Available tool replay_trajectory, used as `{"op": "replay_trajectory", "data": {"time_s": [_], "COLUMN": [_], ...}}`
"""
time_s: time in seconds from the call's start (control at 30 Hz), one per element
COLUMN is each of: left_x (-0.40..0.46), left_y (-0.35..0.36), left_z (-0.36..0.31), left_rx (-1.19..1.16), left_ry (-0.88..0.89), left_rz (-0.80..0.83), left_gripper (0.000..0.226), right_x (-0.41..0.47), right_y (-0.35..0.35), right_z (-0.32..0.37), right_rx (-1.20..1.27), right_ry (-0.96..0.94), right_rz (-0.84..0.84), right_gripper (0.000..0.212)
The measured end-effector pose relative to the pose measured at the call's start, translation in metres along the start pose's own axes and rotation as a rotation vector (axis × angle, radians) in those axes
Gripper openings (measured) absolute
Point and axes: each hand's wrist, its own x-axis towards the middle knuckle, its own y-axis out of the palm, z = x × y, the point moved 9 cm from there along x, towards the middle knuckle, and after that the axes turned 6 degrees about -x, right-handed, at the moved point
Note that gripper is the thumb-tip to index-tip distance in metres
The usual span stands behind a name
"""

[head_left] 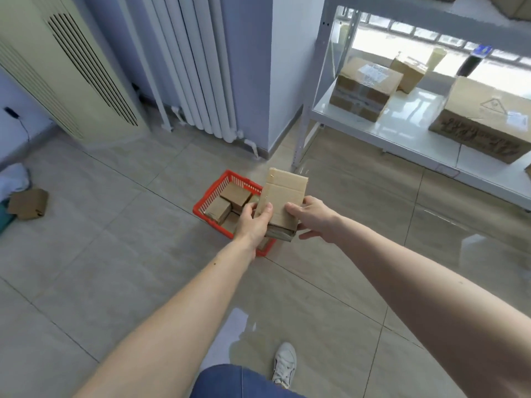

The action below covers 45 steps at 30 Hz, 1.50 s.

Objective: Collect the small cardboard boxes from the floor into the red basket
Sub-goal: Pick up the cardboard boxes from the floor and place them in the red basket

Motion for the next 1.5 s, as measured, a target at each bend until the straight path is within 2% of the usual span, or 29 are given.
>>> {"op": "replay_trajectory", "data": {"time_s": [0.07,0.2,0.4,0.5,0.6,0.77,0.93,1.13,1.33,1.5], "left_x": [0.026,0.081,0.168,0.211,0.251,0.316,0.378,0.454,0.526,0.565], "left_y": [-0.016,-0.059,-0.124,-0.140,-0.147,-0.148,-0.145,-0.148,-0.152,-0.161], "left_z": [-0.011,-0.026,-0.043,-0.041,-0.033,-0.006,0.038,0.102,0.180,0.242], "left_rx": [0.030,0.112,0.352,0.459,0.555,0.619,0.667,0.749,0.870,0.873], "left_ry": [0.009,0.009,0.038,0.027,0.007,-0.056,-0.102,-0.146,-0.187,-0.216], "left_rz": [-0.007,-0.019,0.027,0.086,0.126,0.163,0.200,0.188,0.223,0.249], "left_gripper": [0.045,0.028,0.034,0.033,0.034,0.046,0.033,0.029,0.041,0.030], "right_x": [0.027,0.083,0.155,0.189,0.228,0.299,0.367,0.444,0.509,0.555], "right_y": [0.012,0.046,0.108,0.132,0.145,0.163,0.184,0.221,0.269,0.305], "right_z": [0.019,0.049,0.078,0.081,0.075,0.044,0.001,-0.050,-0.114,-0.160], "right_rx": [-0.011,0.047,0.212,0.256,0.276,0.267,0.233,0.239,0.260,0.257], "right_ry": [0.016,0.037,0.072,0.093,0.125,0.232,0.319,0.402,0.483,0.507], "right_rz": [0.011,0.016,-0.022,-0.056,-0.099,-0.105,-0.070,-0.069,-0.083,-0.063], "right_gripper": [0.034,0.030,0.027,0.021,0.026,0.043,0.050,0.049,0.047,0.046]}}
